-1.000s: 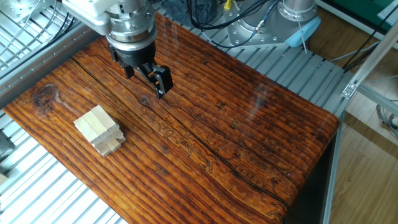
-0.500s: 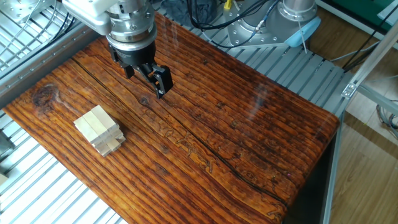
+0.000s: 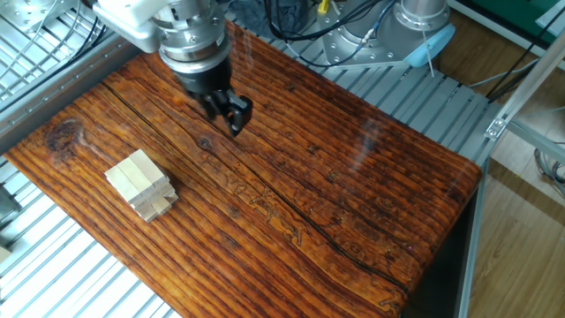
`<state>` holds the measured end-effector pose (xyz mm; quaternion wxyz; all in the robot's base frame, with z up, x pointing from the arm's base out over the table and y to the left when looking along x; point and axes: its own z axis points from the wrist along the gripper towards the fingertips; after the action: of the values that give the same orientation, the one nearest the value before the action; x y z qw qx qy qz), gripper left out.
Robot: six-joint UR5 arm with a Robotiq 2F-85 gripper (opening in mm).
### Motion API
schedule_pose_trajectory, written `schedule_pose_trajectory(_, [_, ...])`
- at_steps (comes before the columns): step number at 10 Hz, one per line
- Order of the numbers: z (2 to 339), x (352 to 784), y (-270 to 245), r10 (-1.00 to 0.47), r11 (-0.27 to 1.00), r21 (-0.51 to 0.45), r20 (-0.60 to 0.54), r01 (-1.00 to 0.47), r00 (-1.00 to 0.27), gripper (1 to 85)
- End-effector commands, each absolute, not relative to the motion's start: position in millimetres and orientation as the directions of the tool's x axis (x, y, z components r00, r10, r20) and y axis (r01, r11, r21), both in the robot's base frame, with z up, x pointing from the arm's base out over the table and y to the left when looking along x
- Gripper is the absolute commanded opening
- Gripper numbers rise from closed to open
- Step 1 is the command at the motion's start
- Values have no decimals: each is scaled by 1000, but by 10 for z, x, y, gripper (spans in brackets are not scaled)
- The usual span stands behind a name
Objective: Play Jenga
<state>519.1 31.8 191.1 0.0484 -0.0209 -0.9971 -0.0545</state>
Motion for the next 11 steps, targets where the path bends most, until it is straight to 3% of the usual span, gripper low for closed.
schedule_pose_trajectory(1, [1955,5089,488,60,983,162,146,84,-987,13])
schedule_pose_trajectory(3, [1970,4960,418,-1,989,146,185,26,-983,13])
schedule_pose_trajectory(5, [1964,5253,251,-117,992,65,88,-111,-989,13])
schedule_pose_trajectory(6, [1961,5345,220,-115,993,28,72,-113,-991,13])
schedule_pose_trajectory(11, [1950,5289,210,-103,994,43,83,-99,-991,13])
